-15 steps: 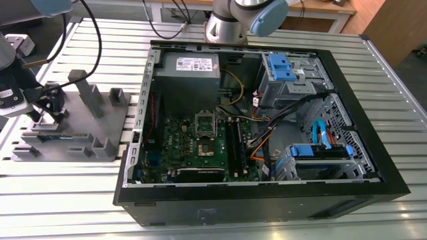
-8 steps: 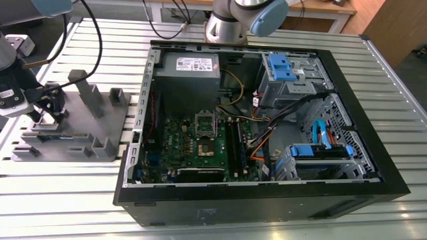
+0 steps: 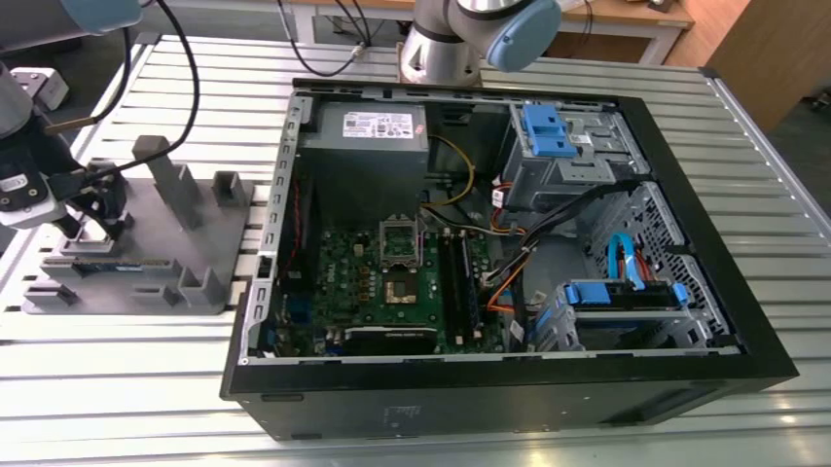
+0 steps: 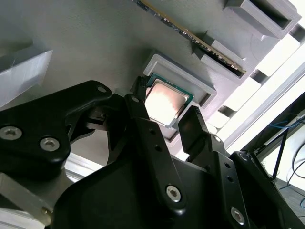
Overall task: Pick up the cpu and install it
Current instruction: 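Pick up the cpu and move it towards the insertion slot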
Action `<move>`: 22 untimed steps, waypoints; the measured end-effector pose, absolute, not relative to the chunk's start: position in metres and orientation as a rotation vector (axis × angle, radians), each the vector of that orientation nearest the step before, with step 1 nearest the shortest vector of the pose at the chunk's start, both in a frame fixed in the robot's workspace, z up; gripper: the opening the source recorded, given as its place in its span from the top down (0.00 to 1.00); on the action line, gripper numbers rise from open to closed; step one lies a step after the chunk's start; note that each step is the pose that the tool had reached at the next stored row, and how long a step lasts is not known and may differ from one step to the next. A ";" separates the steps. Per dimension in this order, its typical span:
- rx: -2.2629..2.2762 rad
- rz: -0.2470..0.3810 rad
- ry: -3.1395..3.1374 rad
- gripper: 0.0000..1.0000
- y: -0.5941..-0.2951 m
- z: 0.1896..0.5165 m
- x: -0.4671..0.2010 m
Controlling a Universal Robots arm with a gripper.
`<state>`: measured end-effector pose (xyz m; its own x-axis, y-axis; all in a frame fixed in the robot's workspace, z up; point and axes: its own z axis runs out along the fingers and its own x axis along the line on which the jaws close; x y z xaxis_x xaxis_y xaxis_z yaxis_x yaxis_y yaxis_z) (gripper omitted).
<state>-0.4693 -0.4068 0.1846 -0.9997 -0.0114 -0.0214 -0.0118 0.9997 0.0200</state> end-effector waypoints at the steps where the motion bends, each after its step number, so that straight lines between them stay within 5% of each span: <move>1: -0.018 0.031 3.120 0.46 -0.407 0.185 -0.469; 22: -0.018 0.031 3.120 0.53 -0.406 0.184 -0.469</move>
<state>-0.4694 -0.4062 0.1844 -0.9997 -0.0113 -0.0211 -0.0117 0.9997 0.0199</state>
